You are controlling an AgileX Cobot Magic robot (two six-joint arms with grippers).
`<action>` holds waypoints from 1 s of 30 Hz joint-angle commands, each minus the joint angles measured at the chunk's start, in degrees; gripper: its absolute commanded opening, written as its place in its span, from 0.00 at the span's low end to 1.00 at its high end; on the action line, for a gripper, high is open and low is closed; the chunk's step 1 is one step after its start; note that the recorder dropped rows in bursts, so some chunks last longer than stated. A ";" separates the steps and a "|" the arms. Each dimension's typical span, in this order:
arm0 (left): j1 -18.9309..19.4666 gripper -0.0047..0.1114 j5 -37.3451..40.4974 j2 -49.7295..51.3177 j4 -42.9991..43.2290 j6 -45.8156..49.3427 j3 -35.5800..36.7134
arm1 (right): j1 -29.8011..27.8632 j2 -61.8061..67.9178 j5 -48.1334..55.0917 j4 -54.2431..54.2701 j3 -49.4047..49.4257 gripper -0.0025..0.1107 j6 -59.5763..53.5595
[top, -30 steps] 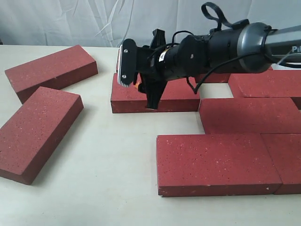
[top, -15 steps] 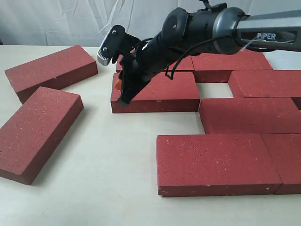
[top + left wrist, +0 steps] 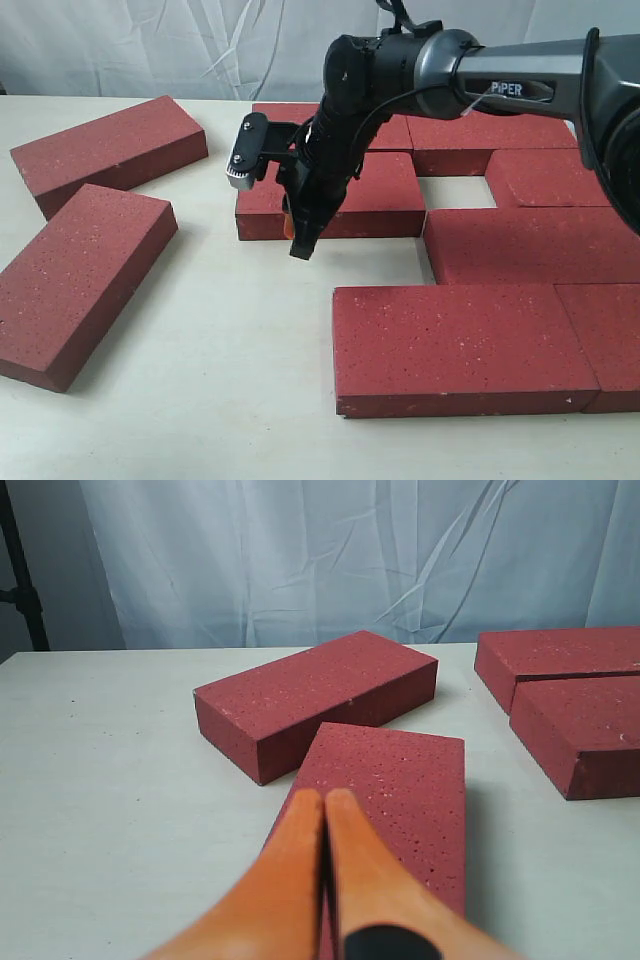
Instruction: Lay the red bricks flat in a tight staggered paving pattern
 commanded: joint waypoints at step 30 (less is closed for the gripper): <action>-0.11 0.04 -0.01 -0.29 0.22 0.01 0.28 | 4.73 1.14 -13.98 13.24 -9.18 0.02 -3.00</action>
